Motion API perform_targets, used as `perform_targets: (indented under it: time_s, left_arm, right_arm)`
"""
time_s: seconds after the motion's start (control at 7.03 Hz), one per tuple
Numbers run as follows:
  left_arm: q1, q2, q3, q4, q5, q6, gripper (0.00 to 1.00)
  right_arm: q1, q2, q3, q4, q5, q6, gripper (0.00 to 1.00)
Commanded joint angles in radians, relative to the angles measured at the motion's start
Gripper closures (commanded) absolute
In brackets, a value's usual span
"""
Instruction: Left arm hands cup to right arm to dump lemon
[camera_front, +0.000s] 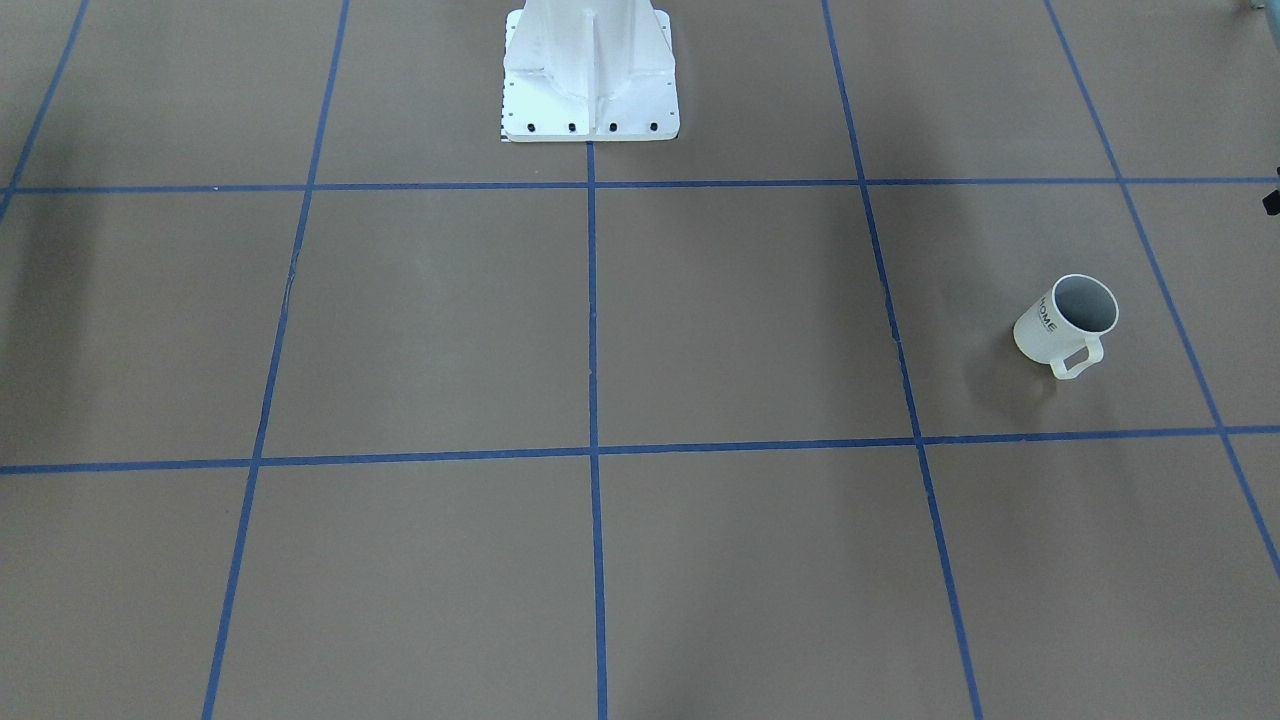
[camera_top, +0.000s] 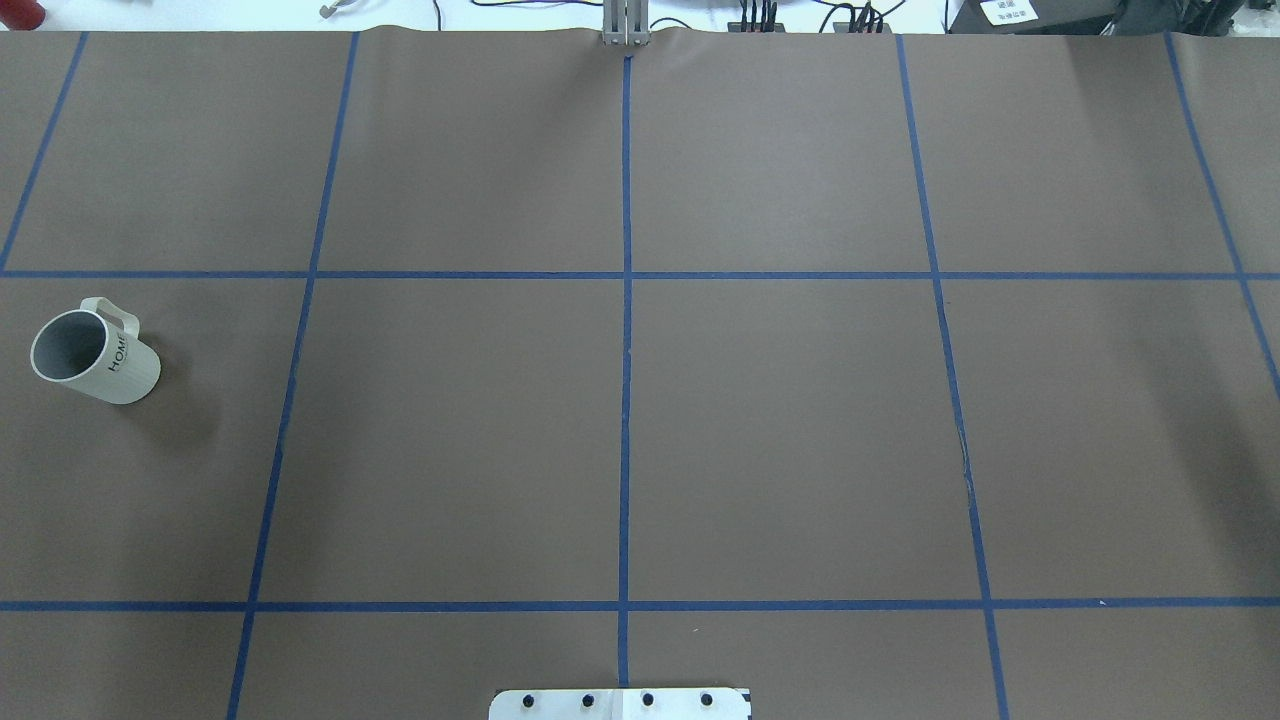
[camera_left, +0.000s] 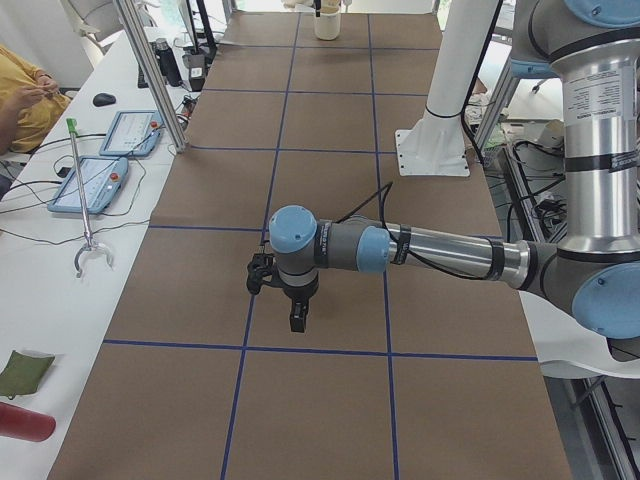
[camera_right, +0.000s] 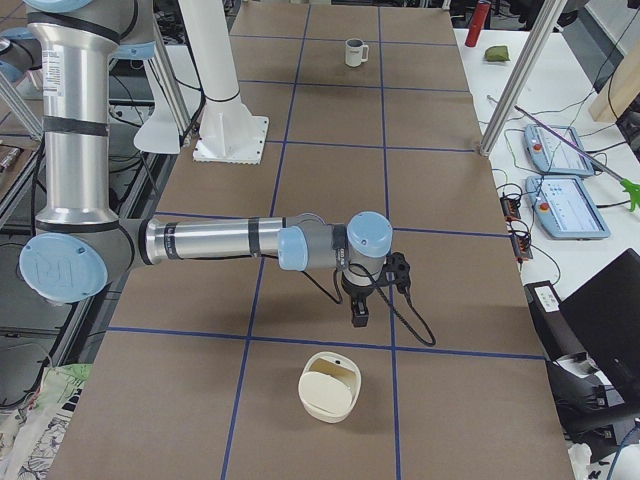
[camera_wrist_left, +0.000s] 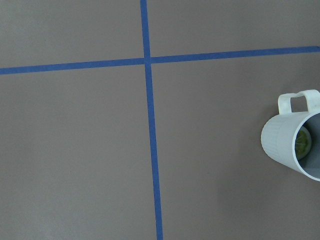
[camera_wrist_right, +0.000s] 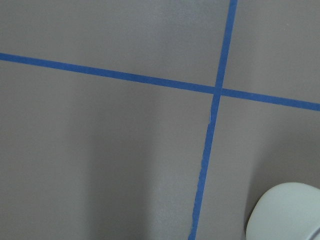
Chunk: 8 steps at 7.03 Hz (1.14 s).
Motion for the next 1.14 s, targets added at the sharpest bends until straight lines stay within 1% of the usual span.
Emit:
perform_targets:
  time_s: [0.0,0.14,0.28,0.43,0.57,0.85,1.0]
  left_arm:
    - [0.040,-0.049,0.022,-0.004,-0.054,-0.032,0.00]
    - [0.103,-0.118,0.045,-0.007,-0.053,-0.127,0.01]
    - [0.158,-0.136,0.054,-0.043,-0.040,-0.190,0.07]
    - [0.177,-0.138,0.107,-0.138,-0.039,-0.184,0.07]
    - [0.214,-0.138,0.141,-0.201,-0.037,-0.186,0.04]
    - [0.249,-0.146,0.154,-0.209,-0.022,-0.187,0.04]
    - [0.280,-0.169,0.163,-0.209,-0.019,-0.187,0.04]
  right_arm:
    - [-0.028,-0.005,-0.003,0.022,0.012,0.006,0.00]
    - [-0.042,0.002,-0.005,0.026,0.011,0.006,0.00]
    - [-0.056,0.006,-0.003,0.035,0.010,0.004,0.00]
    - [-0.065,0.006,-0.005,0.054,0.006,0.003,0.00]
    - [-0.073,0.009,-0.008,0.056,0.002,0.001,0.00]
    - [-0.075,0.015,-0.006,0.055,0.003,0.004,0.00]
    - [-0.076,0.015,-0.008,0.055,0.005,0.004,0.00]
